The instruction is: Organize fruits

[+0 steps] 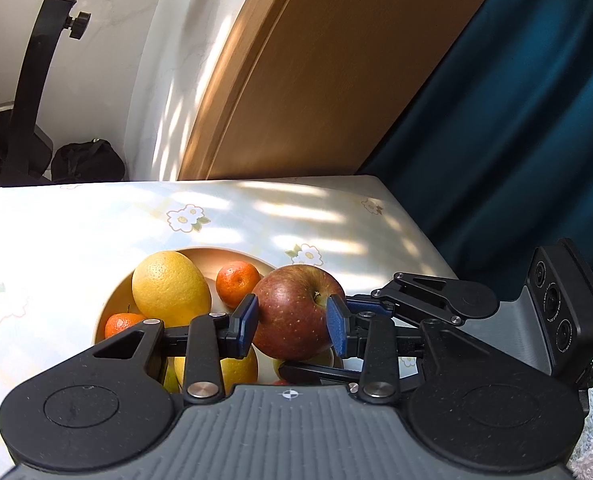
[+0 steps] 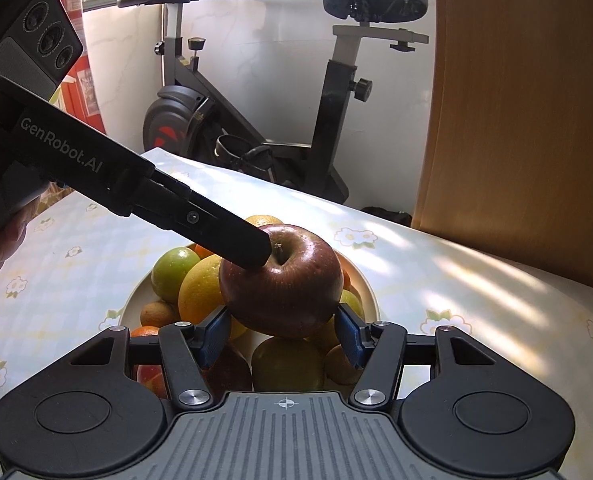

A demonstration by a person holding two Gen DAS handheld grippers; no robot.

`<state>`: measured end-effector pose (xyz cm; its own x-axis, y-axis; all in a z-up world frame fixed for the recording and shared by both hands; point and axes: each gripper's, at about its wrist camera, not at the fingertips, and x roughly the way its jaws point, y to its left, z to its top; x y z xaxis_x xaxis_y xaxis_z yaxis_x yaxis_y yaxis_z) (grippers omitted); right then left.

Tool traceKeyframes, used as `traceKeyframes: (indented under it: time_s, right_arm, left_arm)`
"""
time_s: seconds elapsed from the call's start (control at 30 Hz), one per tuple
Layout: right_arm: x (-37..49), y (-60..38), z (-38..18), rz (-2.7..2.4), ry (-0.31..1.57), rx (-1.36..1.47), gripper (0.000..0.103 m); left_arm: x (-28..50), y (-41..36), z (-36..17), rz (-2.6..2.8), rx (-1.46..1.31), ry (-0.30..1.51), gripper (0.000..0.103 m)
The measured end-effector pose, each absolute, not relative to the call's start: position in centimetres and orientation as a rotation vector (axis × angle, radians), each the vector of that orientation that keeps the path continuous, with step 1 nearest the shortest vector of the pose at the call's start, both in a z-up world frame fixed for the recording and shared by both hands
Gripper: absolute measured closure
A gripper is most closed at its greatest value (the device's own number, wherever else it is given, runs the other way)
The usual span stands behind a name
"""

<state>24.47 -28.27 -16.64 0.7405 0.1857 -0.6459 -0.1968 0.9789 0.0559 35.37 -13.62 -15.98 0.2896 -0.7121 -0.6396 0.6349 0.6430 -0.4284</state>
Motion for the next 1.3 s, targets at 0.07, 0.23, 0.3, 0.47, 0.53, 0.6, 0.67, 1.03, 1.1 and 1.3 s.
traceKeyframes:
  time_s: [0.07, 0.23, 0.3, 0.47, 0.53, 0.6, 0.67, 1.03, 1.1, 1.3]
  right_arm:
    - [24.5, -28.2, -16.7, 0.208, 0.707, -0.022, 0.049]
    - [24.7, -28.0, -16.6, 0.197, 0.720, -0.029, 0.049]
    - [24.7, -28.0, -16.6, 0.193, 0.724, -0.026, 0.049]
    - [24.3, -27.8, -16.4, 0.173, 0.725, -0.034, 0.049]
    - [24.2, -27.7, -16.3, 0.165, 0.728, -0.035, 0.049]
    - [23.9, -27.7, -16.2, 0.161, 0.725, -0.034, 0.049]
    - [23.7, -27.6, -16.0, 0.156, 0.725, -0.037, 0.049]
    - [22.3, -26.9, -14.9, 0.131, 0.722, -0.036, 0.045]
    - [21.8, -26.8, -14.5, 0.109, 0.712, -0.020, 0.041]
    - [19.9, -26.8, -13.1, 0.029, 0.664, 0.048, 0.015]
  left_arm:
    - [35.3, -13.3, -15.8, -0.894, -0.106, 0.909, 0.064]
    - [35.0, -12.4, -15.2, -0.880, -0.121, 0.902, 0.066]
    - [34.9, -11.9, -14.9, -0.873, -0.129, 0.896, 0.066]
    - [34.5, -10.8, -14.3, -0.846, -0.119, 0.875, 0.063]
    - [34.2, -10.3, -14.0, -0.837, -0.114, 0.868, 0.063]
    - [33.9, -9.7, -13.7, -0.823, -0.109, 0.858, 0.062]
    - [33.6, -9.0, -13.5, -0.806, -0.106, 0.848, 0.062]
    - [31.1, -7.1, -12.1, -0.701, -0.036, 0.777, 0.042]
    - [30.4, -6.7, -11.6, -0.671, -0.015, 0.753, 0.033]
    - [28.5, -5.5, -10.4, -0.566, 0.044, 0.696, 0.013]
